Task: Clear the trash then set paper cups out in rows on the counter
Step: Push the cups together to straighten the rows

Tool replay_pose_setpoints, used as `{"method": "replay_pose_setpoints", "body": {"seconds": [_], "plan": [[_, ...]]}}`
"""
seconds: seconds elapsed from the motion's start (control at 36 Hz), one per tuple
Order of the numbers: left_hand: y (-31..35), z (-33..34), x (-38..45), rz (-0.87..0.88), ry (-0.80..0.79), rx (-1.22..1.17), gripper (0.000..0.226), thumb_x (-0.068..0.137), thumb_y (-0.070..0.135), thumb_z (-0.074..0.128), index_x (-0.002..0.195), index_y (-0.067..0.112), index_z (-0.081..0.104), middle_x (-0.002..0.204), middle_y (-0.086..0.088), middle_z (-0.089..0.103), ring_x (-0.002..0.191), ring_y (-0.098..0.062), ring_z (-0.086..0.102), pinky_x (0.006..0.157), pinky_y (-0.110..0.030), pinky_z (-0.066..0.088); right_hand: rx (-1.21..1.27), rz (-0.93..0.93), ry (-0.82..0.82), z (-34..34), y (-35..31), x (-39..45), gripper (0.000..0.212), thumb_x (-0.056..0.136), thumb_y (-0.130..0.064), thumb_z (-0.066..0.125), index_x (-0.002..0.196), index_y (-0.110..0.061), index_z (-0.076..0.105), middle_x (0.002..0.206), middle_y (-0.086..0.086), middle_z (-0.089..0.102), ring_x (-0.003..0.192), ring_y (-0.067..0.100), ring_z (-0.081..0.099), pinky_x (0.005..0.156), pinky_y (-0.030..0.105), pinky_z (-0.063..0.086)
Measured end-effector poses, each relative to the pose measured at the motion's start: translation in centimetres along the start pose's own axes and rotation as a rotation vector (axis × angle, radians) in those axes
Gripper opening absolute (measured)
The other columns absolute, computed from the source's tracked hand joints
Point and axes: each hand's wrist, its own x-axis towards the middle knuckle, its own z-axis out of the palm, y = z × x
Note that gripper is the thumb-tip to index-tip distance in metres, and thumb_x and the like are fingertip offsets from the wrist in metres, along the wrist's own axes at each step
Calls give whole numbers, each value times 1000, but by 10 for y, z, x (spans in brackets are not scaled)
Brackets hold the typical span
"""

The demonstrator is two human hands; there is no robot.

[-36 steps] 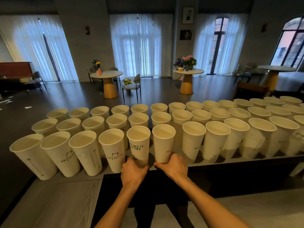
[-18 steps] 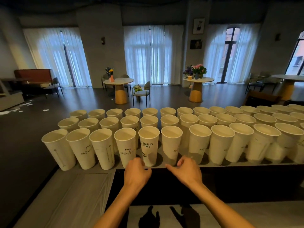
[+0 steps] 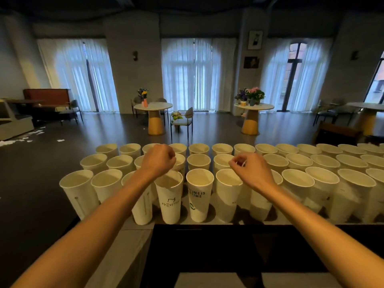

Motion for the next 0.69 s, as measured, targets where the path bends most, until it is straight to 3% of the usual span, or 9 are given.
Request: {"method": "replay_pose_setpoints", "body": {"seconds": [0.14,0.25,0.36,0.56,0.69], "plan": [[-10,21,19,-14,-140,58,22,89,32,72,83,13,80,75,-4,73,65,-16,66,60,-32,56,-46,27,-17,24,5,28,14,91,-26,68,98,-18,78,93,0,74,77,9,64,59,20,47],[-16,33,26,7,-197,88,25,87,39,76,83,15,80,77,-3,75,67,-16,68,59,-32,56,-53,66,-12,35,14,37,12,90,-27,70,96,-19,77,91,0,74,75,9,64,59,22,49],[-20,38,27,10,-186,72,20,90,34,74,86,15,81,79,-3,75,67,-14,66,52,-23,41,-54,72,-6,37,23,40,10,88,-28,72,94,-21,76,89,-2,73,74,9,64,60,23,51],[-18,32,27,60,-196,79,17,89,31,76,98,16,81,90,-3,77,74,-15,68,64,-29,57,-61,58,0,32,26,44,12,87,-28,73,95,-20,77,90,-1,72,77,12,65,65,28,57],[-19,29,26,75,-202,95,19,89,33,76,99,17,81,90,-2,77,74,-13,67,67,-29,59,-55,79,3,25,27,38,12,86,-28,73,95,-20,77,90,-1,72,79,12,65,68,30,59]]}}
